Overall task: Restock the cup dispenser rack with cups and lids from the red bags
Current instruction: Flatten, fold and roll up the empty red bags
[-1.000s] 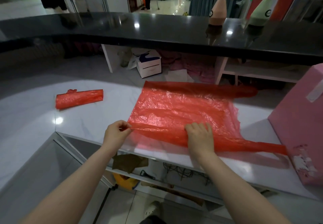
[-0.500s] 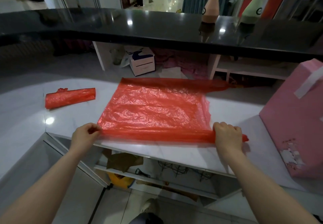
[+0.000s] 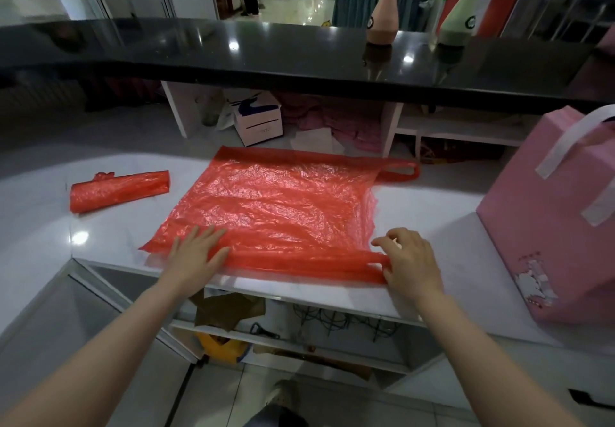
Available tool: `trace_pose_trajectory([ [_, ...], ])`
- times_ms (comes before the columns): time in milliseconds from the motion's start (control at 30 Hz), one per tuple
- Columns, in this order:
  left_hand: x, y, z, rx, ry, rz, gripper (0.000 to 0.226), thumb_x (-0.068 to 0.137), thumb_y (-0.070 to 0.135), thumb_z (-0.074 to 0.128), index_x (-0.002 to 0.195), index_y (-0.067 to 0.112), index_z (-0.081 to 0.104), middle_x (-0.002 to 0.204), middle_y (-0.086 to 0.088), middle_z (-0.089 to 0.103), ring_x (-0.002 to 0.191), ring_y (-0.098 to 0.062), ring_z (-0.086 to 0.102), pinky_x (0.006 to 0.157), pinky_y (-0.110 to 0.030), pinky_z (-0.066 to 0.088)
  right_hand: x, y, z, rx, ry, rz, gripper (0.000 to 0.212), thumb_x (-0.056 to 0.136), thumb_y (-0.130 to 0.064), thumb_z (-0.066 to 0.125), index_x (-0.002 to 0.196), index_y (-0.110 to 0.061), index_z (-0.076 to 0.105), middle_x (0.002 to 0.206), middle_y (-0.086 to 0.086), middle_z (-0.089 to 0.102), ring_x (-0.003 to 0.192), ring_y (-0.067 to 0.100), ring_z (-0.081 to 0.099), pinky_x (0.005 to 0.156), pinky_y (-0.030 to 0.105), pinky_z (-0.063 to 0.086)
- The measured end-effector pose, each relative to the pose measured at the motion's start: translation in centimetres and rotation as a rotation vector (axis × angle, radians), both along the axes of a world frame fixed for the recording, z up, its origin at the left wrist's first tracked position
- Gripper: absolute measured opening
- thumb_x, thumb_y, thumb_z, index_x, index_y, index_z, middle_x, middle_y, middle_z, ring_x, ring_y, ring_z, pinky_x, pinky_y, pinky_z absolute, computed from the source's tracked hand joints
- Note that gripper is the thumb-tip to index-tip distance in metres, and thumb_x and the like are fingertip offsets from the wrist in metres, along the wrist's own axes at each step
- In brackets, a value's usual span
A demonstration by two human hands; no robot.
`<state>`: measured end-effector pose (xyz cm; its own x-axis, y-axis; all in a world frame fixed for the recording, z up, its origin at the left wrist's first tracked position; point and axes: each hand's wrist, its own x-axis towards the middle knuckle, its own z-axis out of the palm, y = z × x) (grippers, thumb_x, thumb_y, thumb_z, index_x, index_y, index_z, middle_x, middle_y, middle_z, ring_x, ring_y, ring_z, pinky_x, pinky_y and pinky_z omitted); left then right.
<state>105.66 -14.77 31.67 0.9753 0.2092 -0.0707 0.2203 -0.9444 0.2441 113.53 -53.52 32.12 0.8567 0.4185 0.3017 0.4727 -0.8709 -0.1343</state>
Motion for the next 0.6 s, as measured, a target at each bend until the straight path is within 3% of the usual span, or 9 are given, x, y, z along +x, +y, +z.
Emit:
trace_pose_trajectory([
  [100, 0.6, 0.0, -0.7, -0.037, 0.023, 0.051, 0.060, 0.095, 0.058, 0.021, 0.149, 0.031, 0.026, 0.157, -0.001, 0.023, 0.145, -0.026, 0.016, 0.115, -0.051, 0.006, -1.0, -0.8, -0.7, -0.063, -0.017, 0.047, 0.050, 0.054, 0.006, 0.081, 0.097, -0.015, 0.071, 0.086, 0.005, 0.056, 0.075, 0.027, 0.054, 0.060, 0.034, 0.042],
  [233, 1.6, 1.1, -0.8, 0.031, -0.045, 0.134, 0.073, 0.087, 0.067, 0.014, 0.143, 0.027, 0.040, 0.153, -0.007, 0.033, 0.132, -0.032, 0.042, 0.105, -0.052, 0.038, -1.7, -1.4, -1.1, -0.114, 0.152, 0.008, 0.052, 0.073, 0.001, 0.065, 0.119, -0.024, 0.067, 0.104, 0.001, 0.060, 0.096, 0.027, 0.054, 0.079, 0.035, 0.041],
  [300, 2.5, 1.7, -0.8, 0.133, -0.014, 0.103, 0.077, 0.084, 0.072, 0.014, 0.145, 0.030, 0.035, 0.154, -0.007, 0.030, 0.137, -0.032, 0.035, 0.109, -0.054, 0.032, -1.9, -0.8, -0.8, -0.083, 0.187, 0.022, 0.052, 0.077, -0.007, 0.061, 0.126, -0.024, 0.063, 0.117, 0.001, 0.061, 0.111, 0.028, 0.053, 0.093, 0.039, 0.039],
  [367, 3.1, 1.8, -1.4, 0.156, 0.105, 0.064, 0.082, 0.079, 0.080, 0.012, 0.149, 0.037, 0.016, 0.159, -0.003, 0.014, 0.145, -0.033, 0.013, 0.113, -0.056, 0.013, -2.3, 0.1, -0.3, -0.069, 0.179, 0.062, 0.052, 0.076, -0.012, 0.064, 0.127, -0.023, 0.062, 0.122, 0.001, 0.062, 0.116, 0.028, 0.054, 0.100, 0.043, 0.038],
  [500, 2.8, 0.9, -3.4, 0.090, 0.230, 0.067, 0.098, 0.065, 0.091, 0.007, 0.148, 0.042, -0.011, 0.160, -0.001, -0.014, 0.145, -0.035, -0.010, 0.112, -0.057, -0.007, -2.8, 1.1, -0.1, -0.148, 0.093, 0.202, 0.067, 0.063, -0.009, 0.082, 0.126, -0.024, 0.064, 0.125, 0.007, 0.064, 0.113, 0.031, 0.062, 0.096, 0.053, 0.046],
  [533, 2.7, 0.8, -3.6, 0.082, 0.231, 0.073, 0.099, 0.064, 0.091, 0.007, 0.147, 0.042, -0.013, 0.159, -0.001, -0.016, 0.145, -0.035, -0.012, 0.112, -0.057, -0.008, -2.9, 1.0, -0.3, -0.212, 0.101, 0.242, 0.072, 0.063, -0.010, 0.084, 0.129, -0.026, 0.061, 0.132, 0.008, 0.060, 0.118, 0.031, 0.059, 0.098, 0.054, 0.043],
  [600, 2.6, 0.8, -3.5, 0.077, 0.235, 0.073, 0.100, 0.063, 0.091, 0.009, 0.147, 0.042, -0.014, 0.159, -0.002, -0.018, 0.145, -0.035, -0.013, 0.112, -0.057, -0.009, -3.2, 0.4, -1.2, -0.328, 0.170, 0.291, 0.073, 0.082, -0.011, 0.069, 0.145, -0.033, 0.038, 0.154, 0.006, 0.034, 0.138, 0.030, 0.037, 0.112, 0.053, 0.024],
])
